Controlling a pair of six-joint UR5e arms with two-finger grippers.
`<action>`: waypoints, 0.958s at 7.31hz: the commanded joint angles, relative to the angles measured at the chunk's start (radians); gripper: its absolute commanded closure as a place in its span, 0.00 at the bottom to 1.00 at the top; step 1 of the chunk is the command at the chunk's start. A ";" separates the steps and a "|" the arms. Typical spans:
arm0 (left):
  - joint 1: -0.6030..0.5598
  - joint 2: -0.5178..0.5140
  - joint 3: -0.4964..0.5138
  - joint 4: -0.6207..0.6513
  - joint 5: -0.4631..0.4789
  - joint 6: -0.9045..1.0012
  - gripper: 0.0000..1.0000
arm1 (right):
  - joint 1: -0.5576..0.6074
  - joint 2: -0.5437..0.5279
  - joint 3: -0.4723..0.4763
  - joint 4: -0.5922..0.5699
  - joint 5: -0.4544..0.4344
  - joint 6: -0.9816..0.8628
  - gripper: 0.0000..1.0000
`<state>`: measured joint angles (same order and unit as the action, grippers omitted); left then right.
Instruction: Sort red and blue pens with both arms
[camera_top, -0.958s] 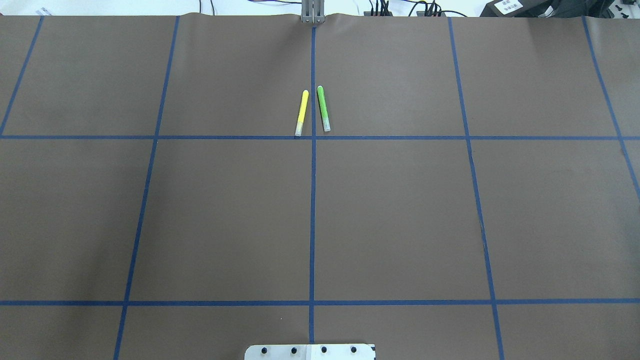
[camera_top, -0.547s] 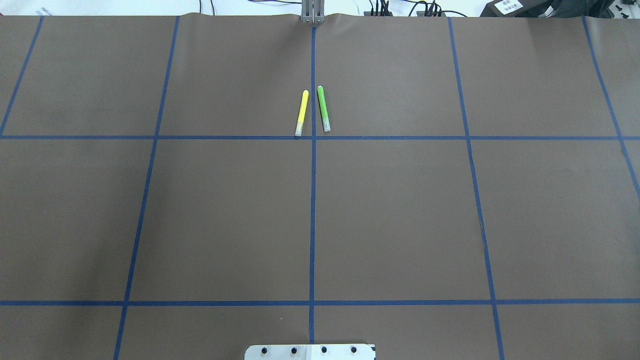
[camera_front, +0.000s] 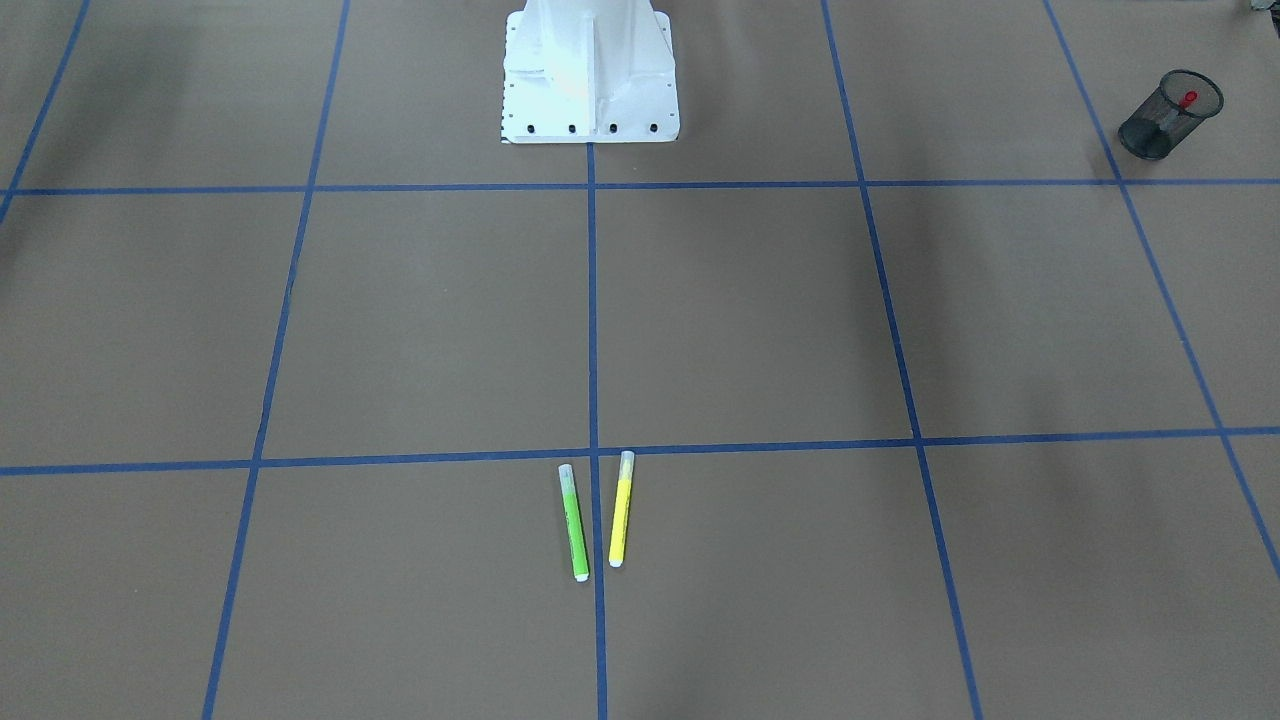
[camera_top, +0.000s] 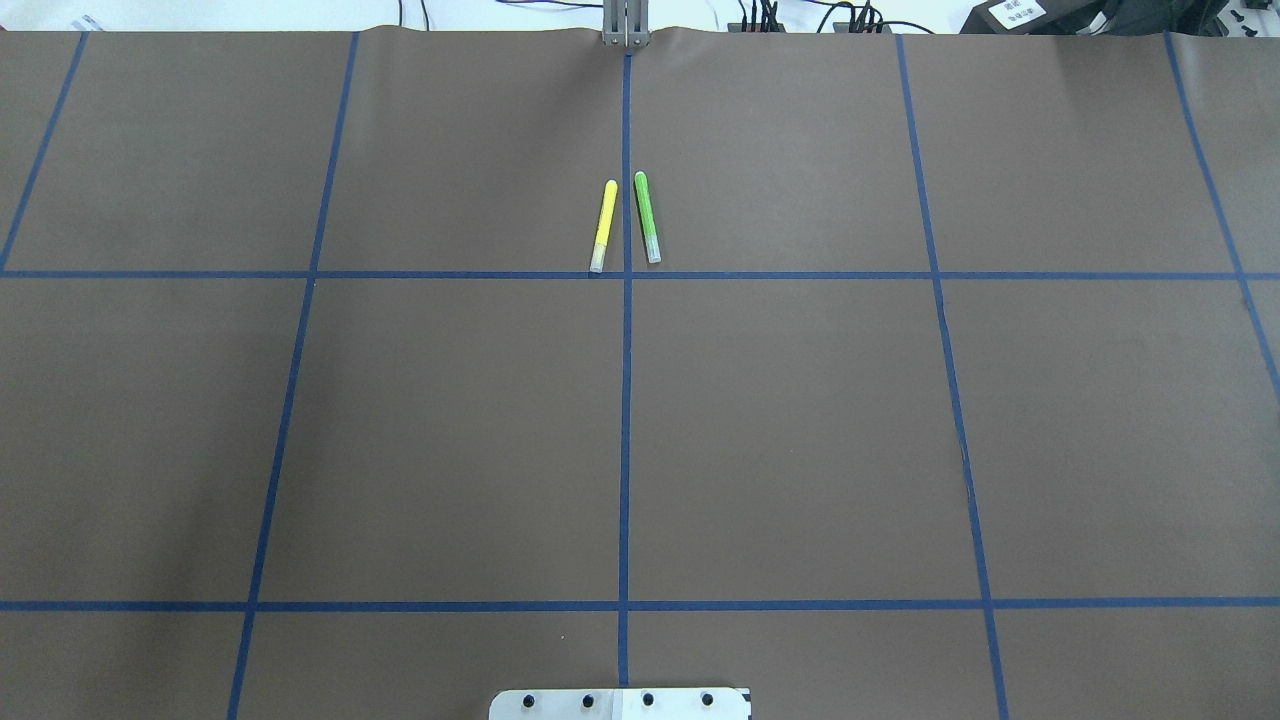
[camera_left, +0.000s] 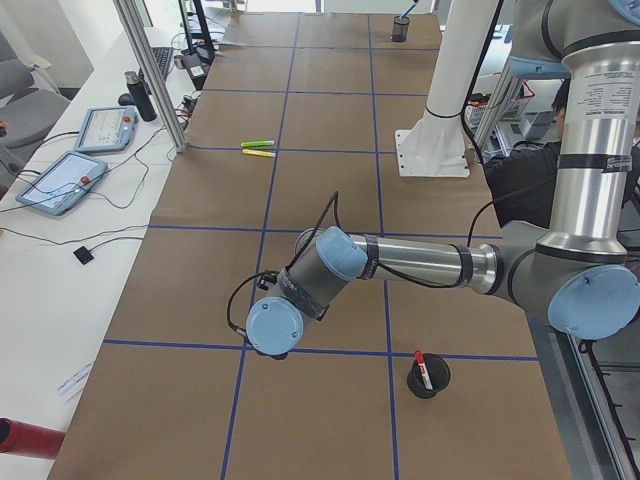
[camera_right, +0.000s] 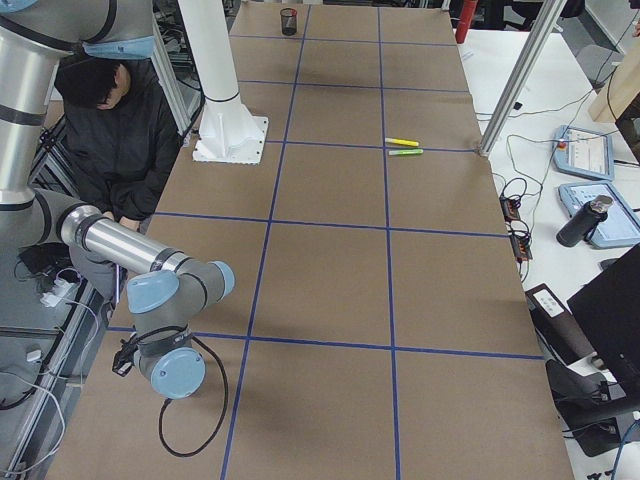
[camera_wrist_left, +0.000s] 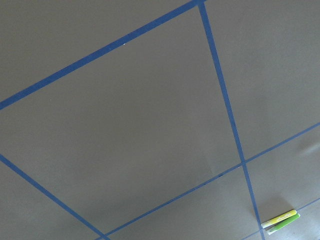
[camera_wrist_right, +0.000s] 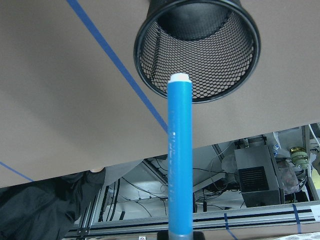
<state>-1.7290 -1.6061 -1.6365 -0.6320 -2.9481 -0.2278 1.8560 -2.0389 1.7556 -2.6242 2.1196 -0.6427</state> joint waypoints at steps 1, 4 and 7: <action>0.000 0.000 0.003 -0.008 0.001 0.002 0.00 | 0.000 0.023 -0.011 0.006 -0.003 0.006 0.00; 0.038 -0.003 0.033 -0.162 0.020 -0.002 0.00 | 0.000 0.170 -0.028 0.038 0.002 0.133 0.00; 0.074 -0.061 0.086 -0.352 0.226 -0.002 0.00 | -0.003 0.258 -0.021 0.270 0.054 0.335 0.00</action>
<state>-1.6615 -1.6499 -1.5687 -0.8746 -2.8284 -0.2300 1.8547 -1.8169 1.7300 -2.4656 2.1500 -0.3909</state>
